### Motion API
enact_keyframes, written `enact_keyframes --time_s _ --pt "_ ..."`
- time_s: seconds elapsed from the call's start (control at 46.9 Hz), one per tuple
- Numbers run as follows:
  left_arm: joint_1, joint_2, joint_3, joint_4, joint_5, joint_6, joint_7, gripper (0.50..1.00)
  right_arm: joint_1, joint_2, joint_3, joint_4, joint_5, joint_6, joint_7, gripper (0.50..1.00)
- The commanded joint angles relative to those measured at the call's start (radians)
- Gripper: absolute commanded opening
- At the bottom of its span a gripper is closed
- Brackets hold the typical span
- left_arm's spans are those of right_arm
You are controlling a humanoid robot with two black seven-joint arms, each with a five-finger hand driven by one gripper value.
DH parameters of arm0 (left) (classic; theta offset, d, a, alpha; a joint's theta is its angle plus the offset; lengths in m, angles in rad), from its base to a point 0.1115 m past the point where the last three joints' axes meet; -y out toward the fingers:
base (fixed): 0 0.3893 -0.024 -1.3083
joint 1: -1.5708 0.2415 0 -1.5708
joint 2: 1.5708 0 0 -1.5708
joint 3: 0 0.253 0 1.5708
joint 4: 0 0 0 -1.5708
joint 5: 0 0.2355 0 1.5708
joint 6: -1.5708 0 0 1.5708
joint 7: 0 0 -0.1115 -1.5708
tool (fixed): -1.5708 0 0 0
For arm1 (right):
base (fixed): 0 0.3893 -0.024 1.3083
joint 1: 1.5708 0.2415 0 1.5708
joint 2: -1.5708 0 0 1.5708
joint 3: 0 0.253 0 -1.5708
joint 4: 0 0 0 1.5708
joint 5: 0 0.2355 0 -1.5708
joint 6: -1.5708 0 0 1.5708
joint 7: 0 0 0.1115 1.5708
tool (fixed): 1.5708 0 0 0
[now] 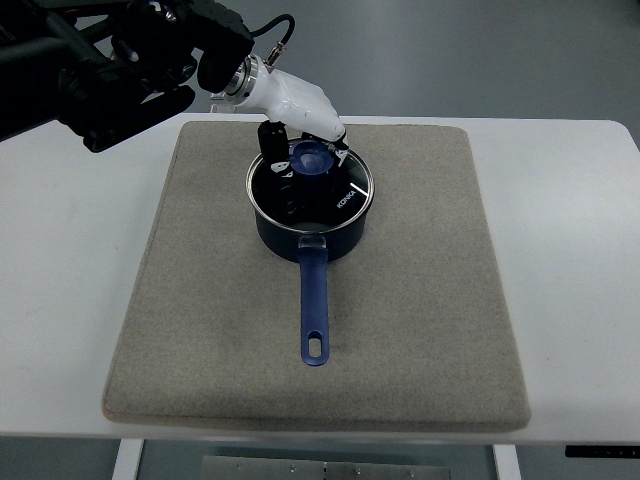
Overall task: Open pot lid and place left with left hand
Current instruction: 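Close the left hand fingers around the blue lid knob, then lift the glass lid off the saucepan with the left hand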
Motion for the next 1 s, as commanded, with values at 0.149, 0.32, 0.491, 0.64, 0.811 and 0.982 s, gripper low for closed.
enact_keyframes --time_s 0.149,0.32,0.491,0.64,0.811,0.982 --pt "-0.005 0.0 -0.001 -0.001 -0.001 0.0 0.0 0.5 0.0 0.0 0.0 0.0 0.0 0.0 0.0 0.917" --pt "-0.009 -0.002 -0.005 -0.001 -0.004 0.0 0.0 0.5 0.0 0.0 0.0 0.0 0.0 0.0 0.0 0.917" --pt "-0.011 0.0 -0.011 -0.001 -0.008 0.0 0.0 0.5 0.0 0.0 0.0 0.0 0.0 0.0 0.0 0.917" --pt "-0.012 0.0 -0.013 -0.001 -0.008 0.0 0.0 0.5 0.0 0.0 0.0 0.001 0.0 0.0 0.0 0.917" --pt "-0.012 0.0 -0.015 -0.001 -0.01 0.0 0.0 0.5 0.0 0.0 0.0 0.0 0.0 0.0 0.0 0.915" --pt "-0.022 0.001 -0.019 -0.001 -0.015 0.0 0.0 0.5 0.0 0.0 0.0 0.0 0.0 0.0 0.0 0.915"
